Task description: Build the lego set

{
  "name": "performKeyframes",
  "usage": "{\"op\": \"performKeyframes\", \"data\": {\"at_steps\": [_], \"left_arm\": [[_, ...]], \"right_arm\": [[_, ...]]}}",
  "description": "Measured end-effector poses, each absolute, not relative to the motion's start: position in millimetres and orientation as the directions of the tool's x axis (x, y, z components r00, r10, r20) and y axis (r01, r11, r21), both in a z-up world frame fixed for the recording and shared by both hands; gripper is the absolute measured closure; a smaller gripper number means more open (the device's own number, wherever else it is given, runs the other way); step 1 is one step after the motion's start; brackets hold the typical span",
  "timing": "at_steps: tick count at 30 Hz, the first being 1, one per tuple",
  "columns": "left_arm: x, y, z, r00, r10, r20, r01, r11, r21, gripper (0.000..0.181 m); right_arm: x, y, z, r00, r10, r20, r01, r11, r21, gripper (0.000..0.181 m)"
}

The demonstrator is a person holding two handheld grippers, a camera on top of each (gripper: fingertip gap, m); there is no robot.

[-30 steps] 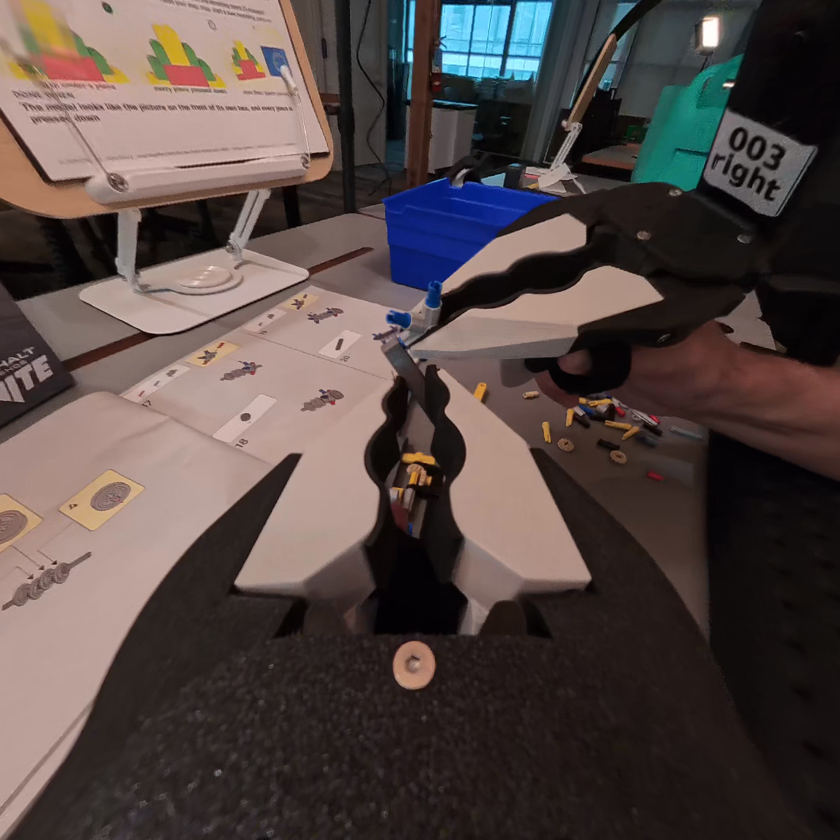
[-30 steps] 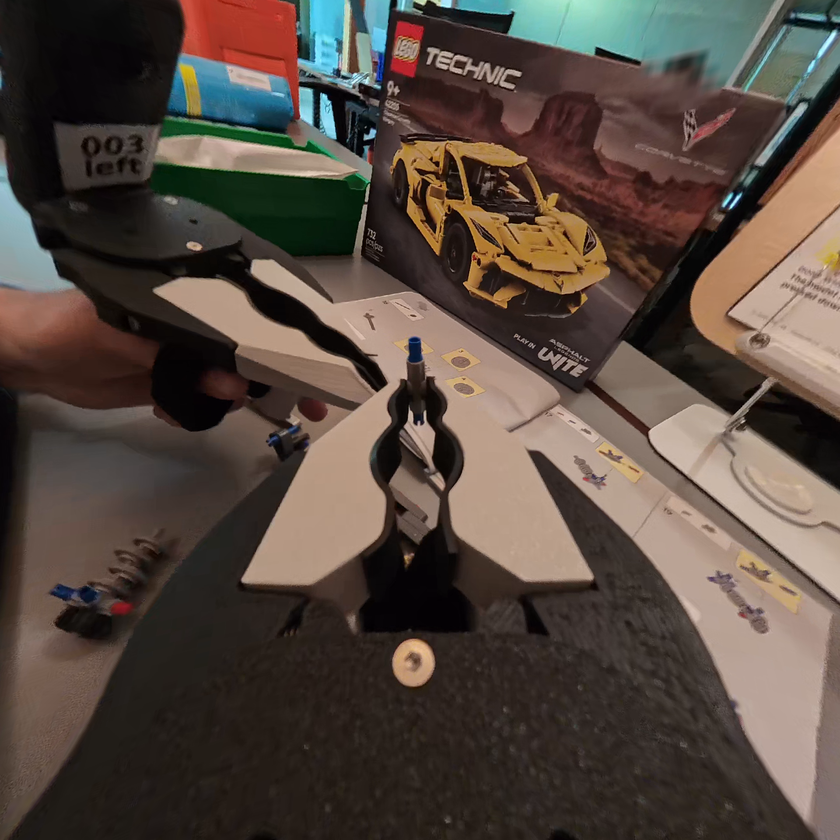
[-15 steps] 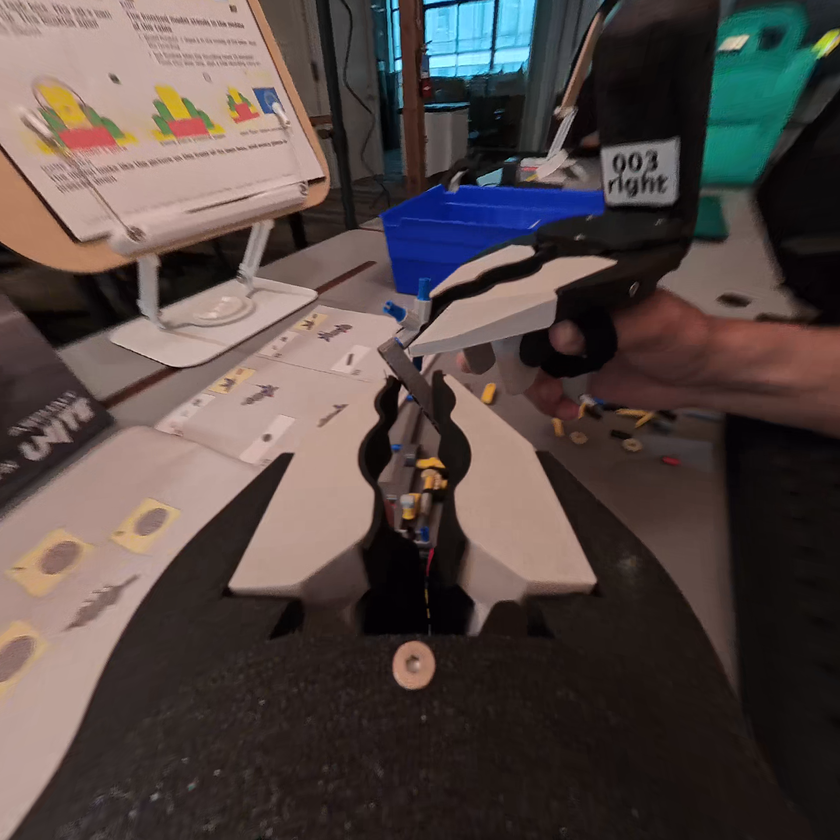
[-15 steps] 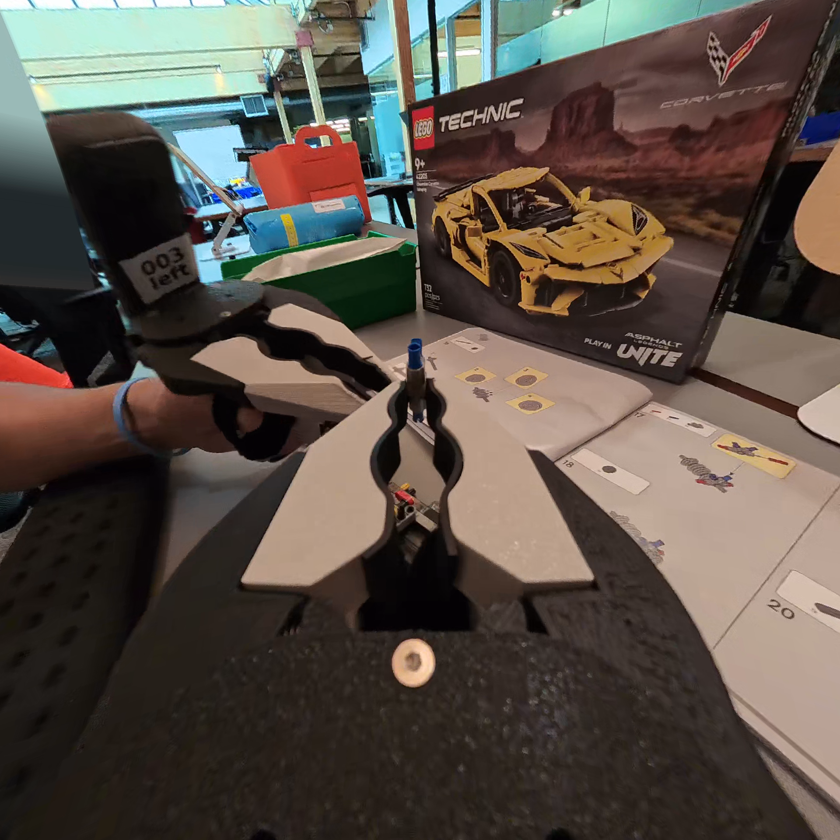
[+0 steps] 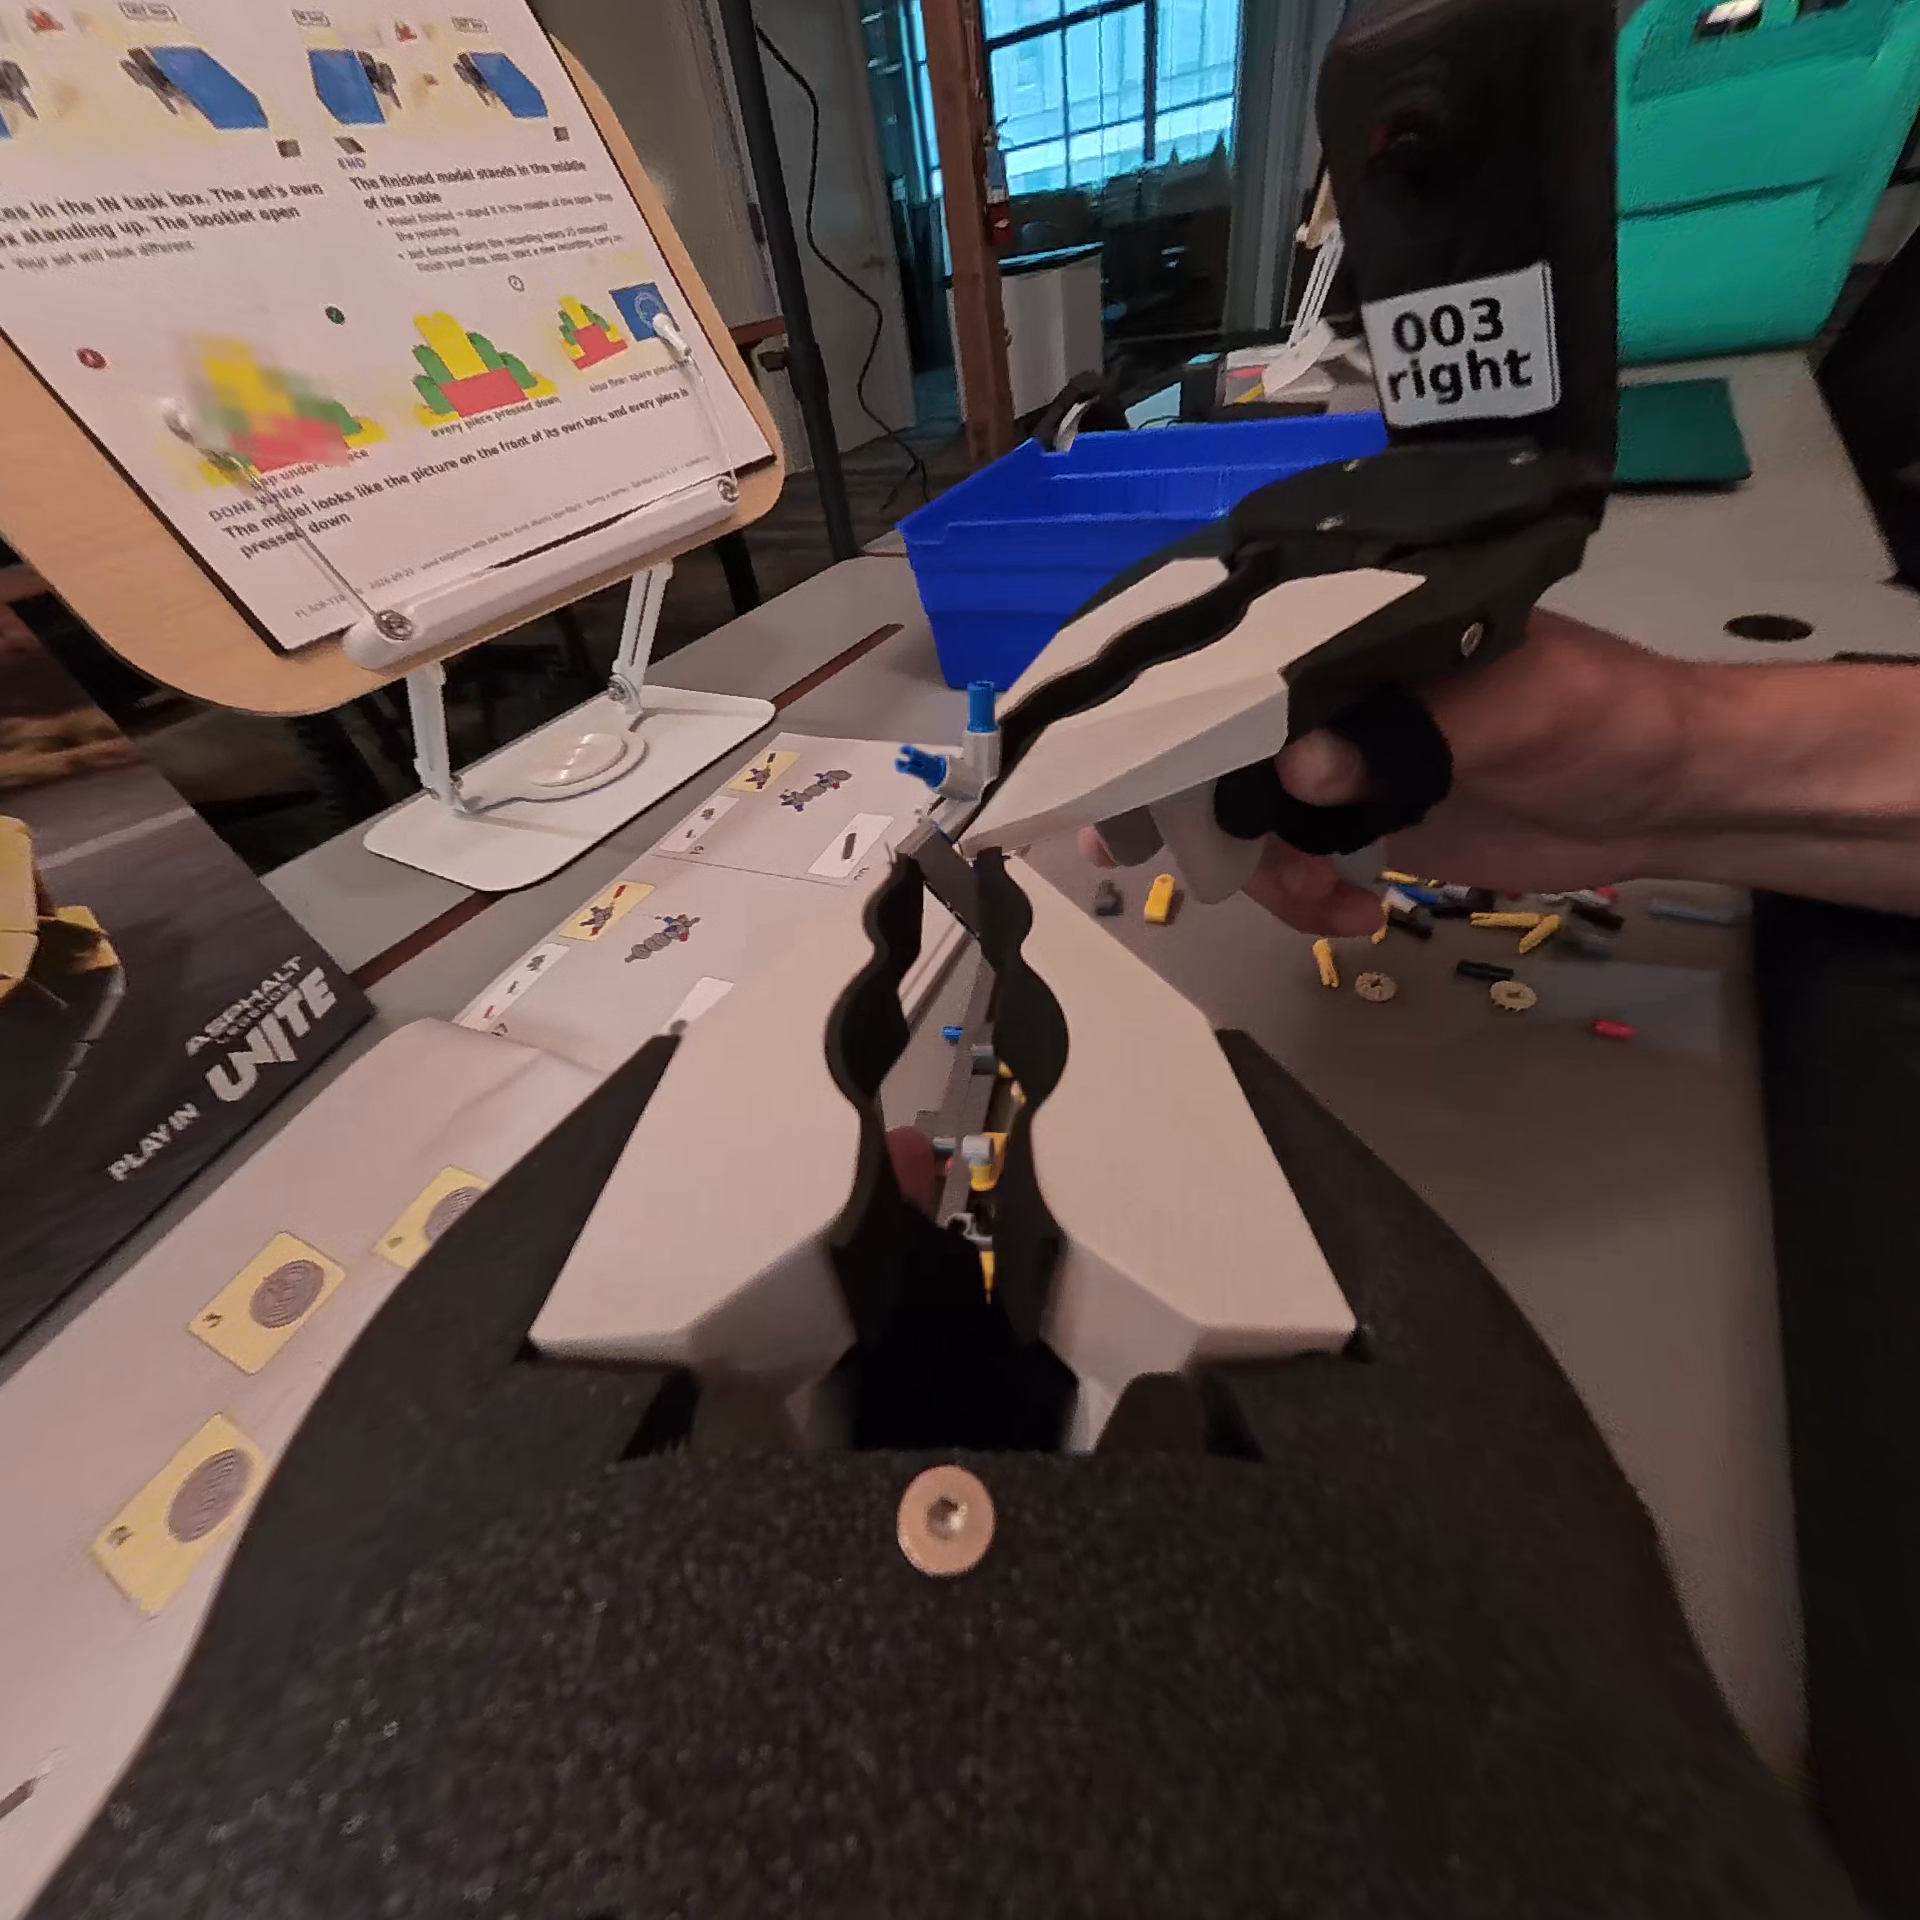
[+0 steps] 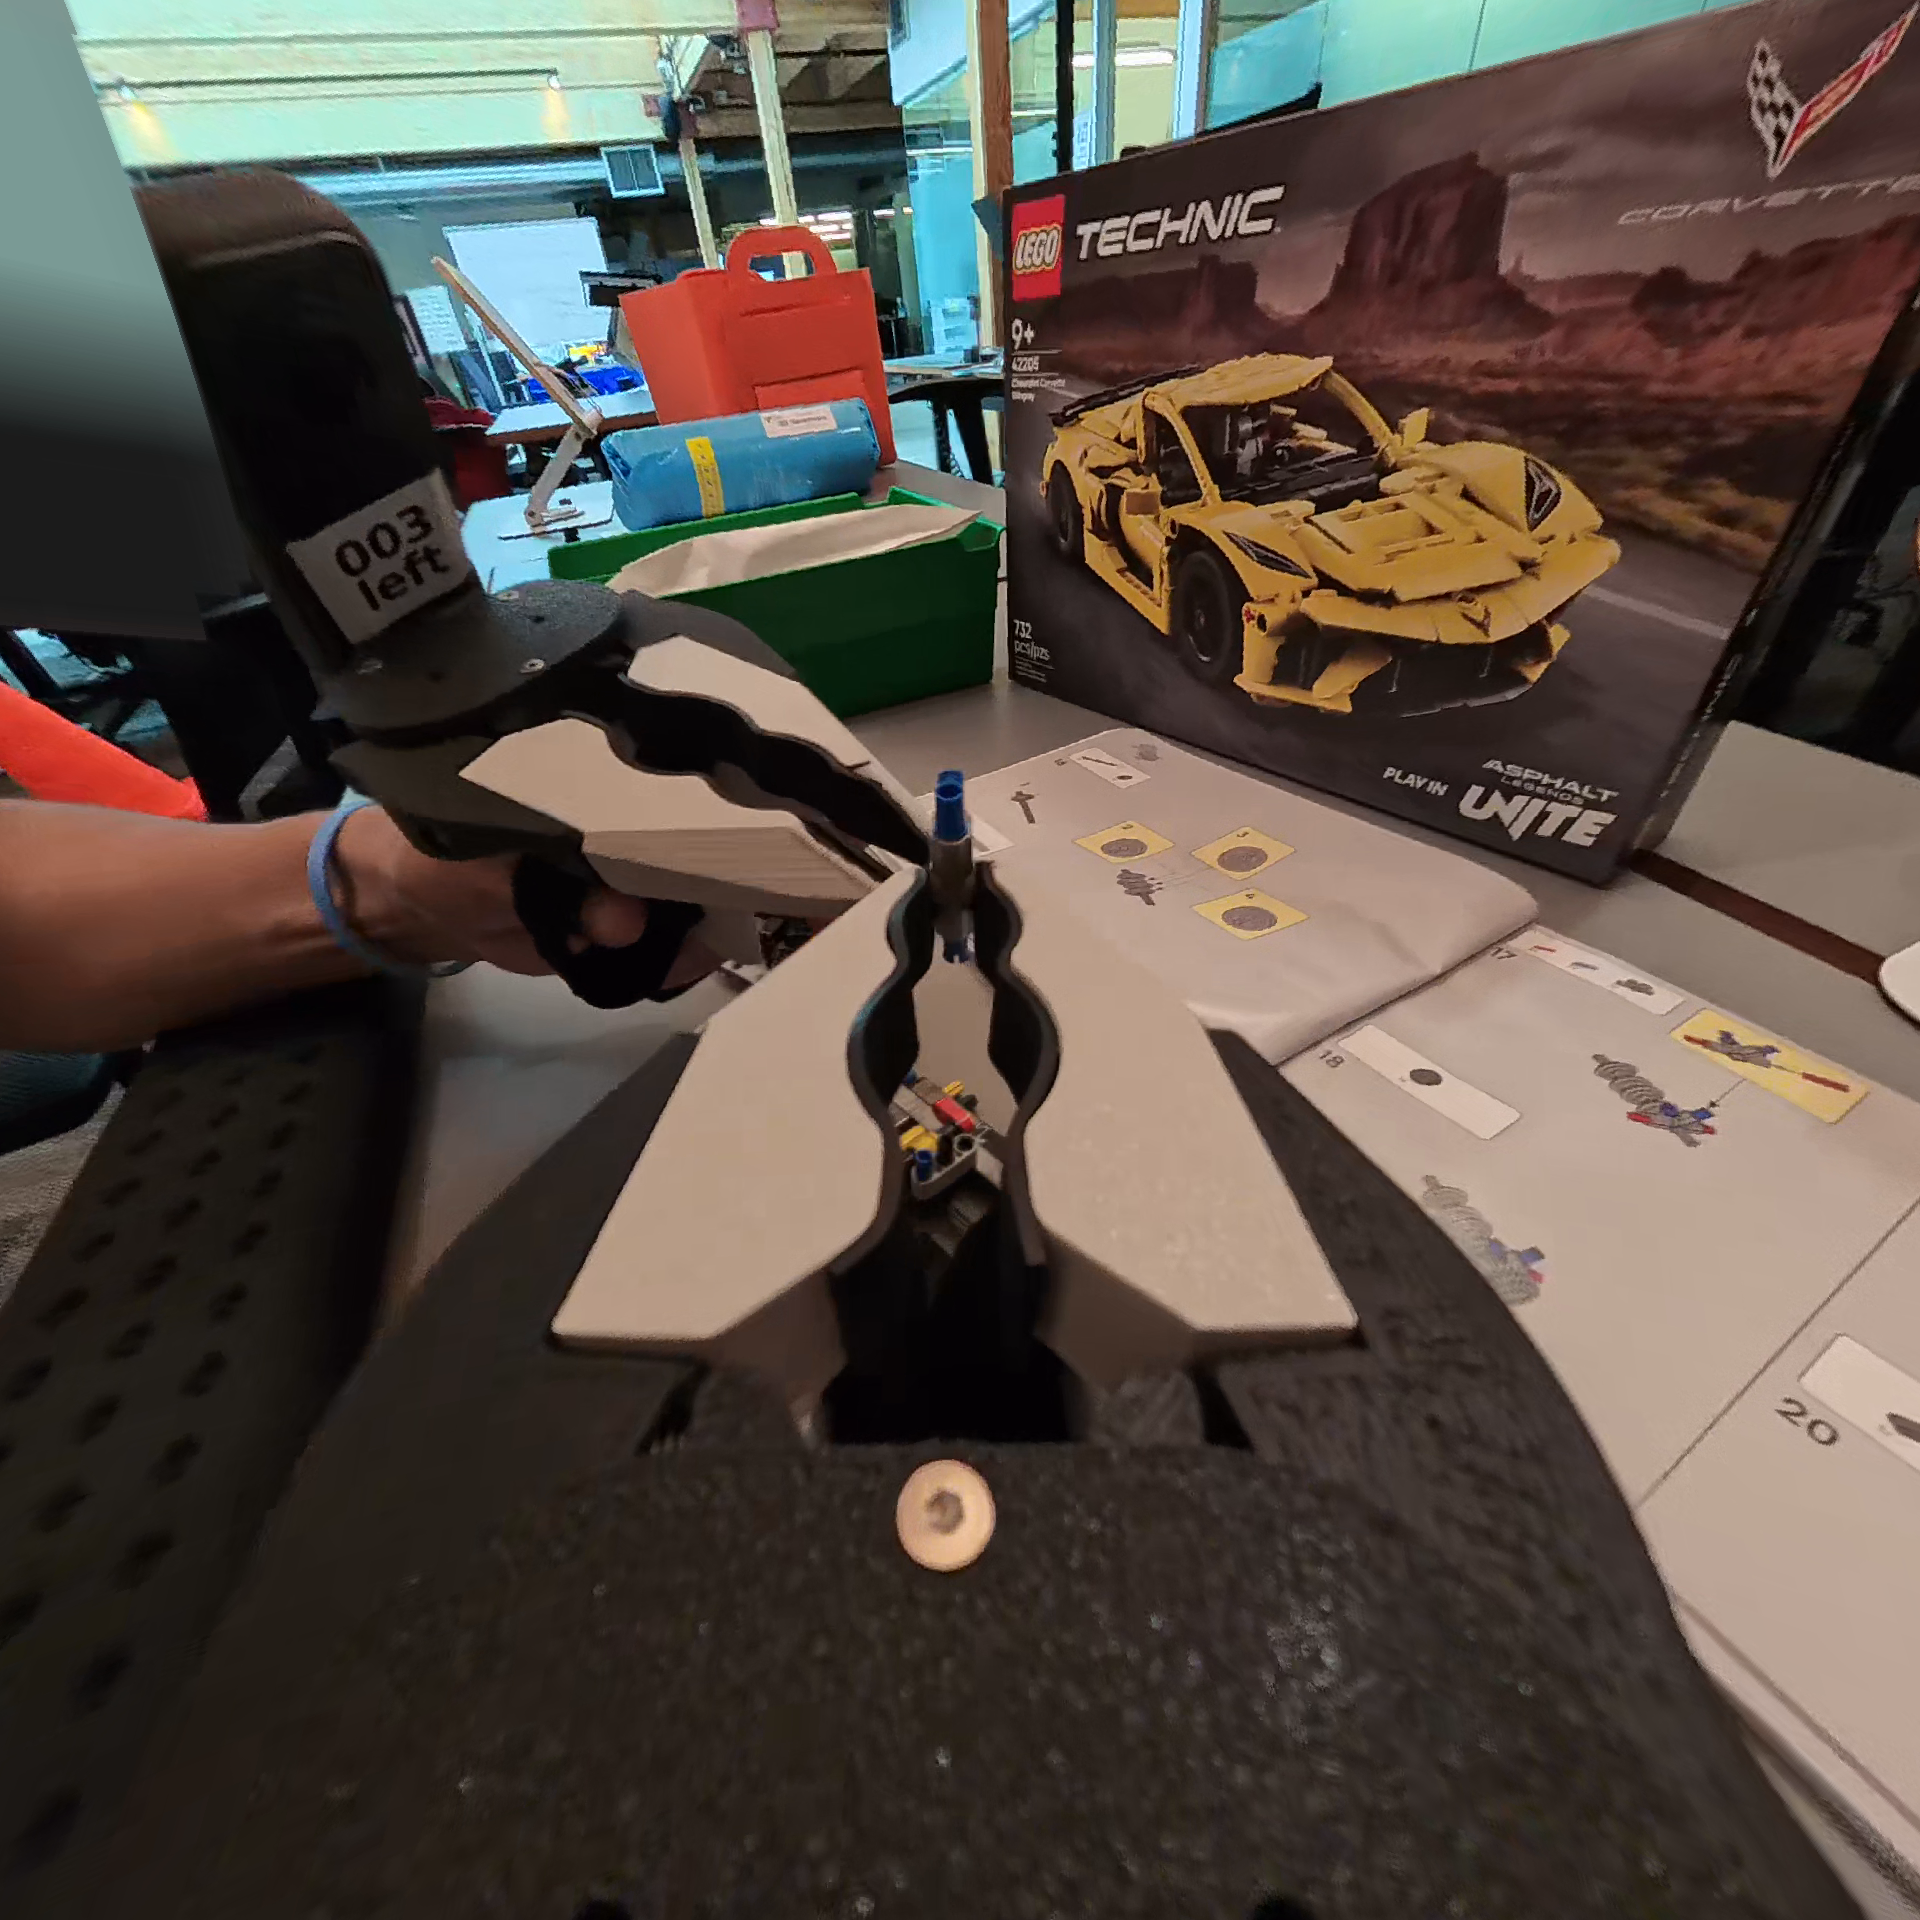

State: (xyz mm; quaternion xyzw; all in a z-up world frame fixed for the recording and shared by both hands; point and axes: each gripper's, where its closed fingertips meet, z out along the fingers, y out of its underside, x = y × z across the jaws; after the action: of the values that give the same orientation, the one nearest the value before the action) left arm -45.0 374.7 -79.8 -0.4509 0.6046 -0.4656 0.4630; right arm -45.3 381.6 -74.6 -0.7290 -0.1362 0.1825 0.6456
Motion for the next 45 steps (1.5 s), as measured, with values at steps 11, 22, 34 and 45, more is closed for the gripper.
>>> {"op": "performKeyframes", "data": {"at_steps": [11,22,34,45], "left_arm": [[-52.4,373.3,-73.9,-0.282,-0.959,0.019,-0.14,0.022,-0.99,0.154],[-54.3,360.0,-75.8,-0.379,-0.902,0.206,-0.185,-0.145,-0.972,0.173],[-57.1,354.0,-71.6,-0.406,-0.888,0.215,-0.179,-0.153,-0.972,0.167],[-63.8,346.5,-50.6,-0.447,-0.862,0.239,-0.112,-0.211,-0.971,0.161]], "right_arm": [[-45.0,380.9,-67.8,0.759,0.54,-0.364,-0.329,-0.164,-0.93,0.176],[-37.9,380.8,-62.6,0.688,0.552,-0.471,-0.455,-0.178,-0.873,0.176],[-40.2,380.0,-55.1,0.673,0.585,-0.453,-0.482,-0.118,-0.868,0.176],[-42.1,376.3,-48.1,0.745,0.583,-0.325,-0.37,-0.046,-0.928,0.175]]}}
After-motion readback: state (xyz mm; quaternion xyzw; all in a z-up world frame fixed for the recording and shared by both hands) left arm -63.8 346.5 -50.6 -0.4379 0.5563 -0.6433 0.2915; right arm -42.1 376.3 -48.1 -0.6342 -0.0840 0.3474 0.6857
